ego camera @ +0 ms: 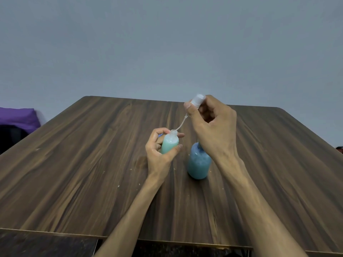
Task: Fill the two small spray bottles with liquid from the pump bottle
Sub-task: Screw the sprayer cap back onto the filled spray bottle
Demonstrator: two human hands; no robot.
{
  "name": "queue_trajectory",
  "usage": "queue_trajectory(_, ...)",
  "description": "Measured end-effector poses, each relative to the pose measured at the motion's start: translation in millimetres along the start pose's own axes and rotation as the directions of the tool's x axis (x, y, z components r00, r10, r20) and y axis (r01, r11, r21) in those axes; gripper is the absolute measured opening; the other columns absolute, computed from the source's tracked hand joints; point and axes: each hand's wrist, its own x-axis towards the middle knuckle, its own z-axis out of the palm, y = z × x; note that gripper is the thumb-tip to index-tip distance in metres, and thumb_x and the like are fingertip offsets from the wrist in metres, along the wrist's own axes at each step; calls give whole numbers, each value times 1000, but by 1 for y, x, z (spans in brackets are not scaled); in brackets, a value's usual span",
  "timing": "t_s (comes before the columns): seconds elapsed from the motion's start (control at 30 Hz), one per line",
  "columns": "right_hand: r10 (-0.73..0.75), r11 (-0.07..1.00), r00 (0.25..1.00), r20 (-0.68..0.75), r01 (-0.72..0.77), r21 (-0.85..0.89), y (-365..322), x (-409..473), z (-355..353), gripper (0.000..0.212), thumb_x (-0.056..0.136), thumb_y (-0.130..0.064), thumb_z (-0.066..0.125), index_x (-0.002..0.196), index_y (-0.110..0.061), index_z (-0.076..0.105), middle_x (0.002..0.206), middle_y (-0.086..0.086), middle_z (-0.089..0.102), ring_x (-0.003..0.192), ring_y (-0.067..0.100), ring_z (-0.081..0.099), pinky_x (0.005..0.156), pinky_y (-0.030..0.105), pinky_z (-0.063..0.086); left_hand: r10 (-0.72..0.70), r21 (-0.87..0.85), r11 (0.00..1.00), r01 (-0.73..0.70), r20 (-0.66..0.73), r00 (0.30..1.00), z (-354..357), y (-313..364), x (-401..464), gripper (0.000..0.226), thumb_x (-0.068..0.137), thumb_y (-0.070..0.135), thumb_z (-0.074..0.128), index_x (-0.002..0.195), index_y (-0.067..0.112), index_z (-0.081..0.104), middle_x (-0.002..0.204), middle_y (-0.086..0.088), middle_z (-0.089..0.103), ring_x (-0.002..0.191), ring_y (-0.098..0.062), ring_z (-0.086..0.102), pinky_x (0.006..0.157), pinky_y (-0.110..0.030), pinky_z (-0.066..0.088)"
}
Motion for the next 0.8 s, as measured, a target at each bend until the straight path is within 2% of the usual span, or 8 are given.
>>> queue_trajectory(0.13,-12,999,1000,17,13,-34,-2,2,0,30,96,-32,73,77,-9,66,66,-1,63,59,11,54,60,26,46,14,-7,1000,-13,13,1000,0,-2,0,38,78,-10,75,108,-6,53,100,-7,80,91,-26,77,78,-39,62)
queue_trajectory(0.23,32,995,996,82,-23,-99,-1,3,2,29,95,-34,74,77,-12,68,65,-4,65,60,9,58,61,27,48,1,-20,1000,0,43,999,1,-3,-1,38,80,-19,75,108,-8,52,96,3,79,86,-15,75,72,-28,60)
queue_trajectory(0.3,104,986,977,188,-76,-149,2,1,4,27,92,-40,73,77,-18,71,70,-3,71,66,12,66,65,36,54,-6,-37,999,8,50,999,1,-3,-2,40,80,-6,81,109,-6,54,92,4,77,83,-11,74,69,-24,57)
queue_trajectory(0.37,156,966,946,285,-85,-244,5,-5,5,24,91,-43,76,80,-21,75,78,-4,71,73,12,66,68,33,53,-22,-78,997,25,32,999,1,-2,-3,47,77,13,83,111,-3,56,89,-8,75,79,-15,73,66,-26,56)
queue_trajectory(0.43,166,942,929,332,-49,-332,5,-7,5,22,90,-40,78,82,-19,77,84,-3,67,75,13,61,67,29,49,-42,-109,993,46,35,999,1,-1,-3,48,75,11,81,113,-5,57,86,-20,72,75,-18,71,65,-27,56)
queue_trajectory(0.6,218,933,869,445,-51,-357,-5,8,0,7,85,-29,84,83,-25,78,76,-8,74,73,8,70,72,34,60,-46,-127,991,53,59,997,1,-3,-3,41,78,3,79,109,-8,55,78,-26,68,68,-23,67,61,-31,55)
queue_trajectory(0.7,255,936,836,487,-88,-340,-10,16,-4,14,78,-17,87,83,-26,77,78,-12,77,75,3,73,81,34,64,-77,-147,986,84,49,996,0,-5,-1,39,78,4,81,108,-3,56,80,-33,65,66,-33,63,58,-37,52)
queue_trajectory(0.8,282,932,780,558,-86,-351,-13,24,-8,16,78,-9,84,83,-23,79,81,-8,79,76,8,76,86,43,64,-66,-140,988,72,46,997,1,-4,-2,40,76,14,80,106,-2,57,80,-29,66,66,-35,63,59,-42,52)
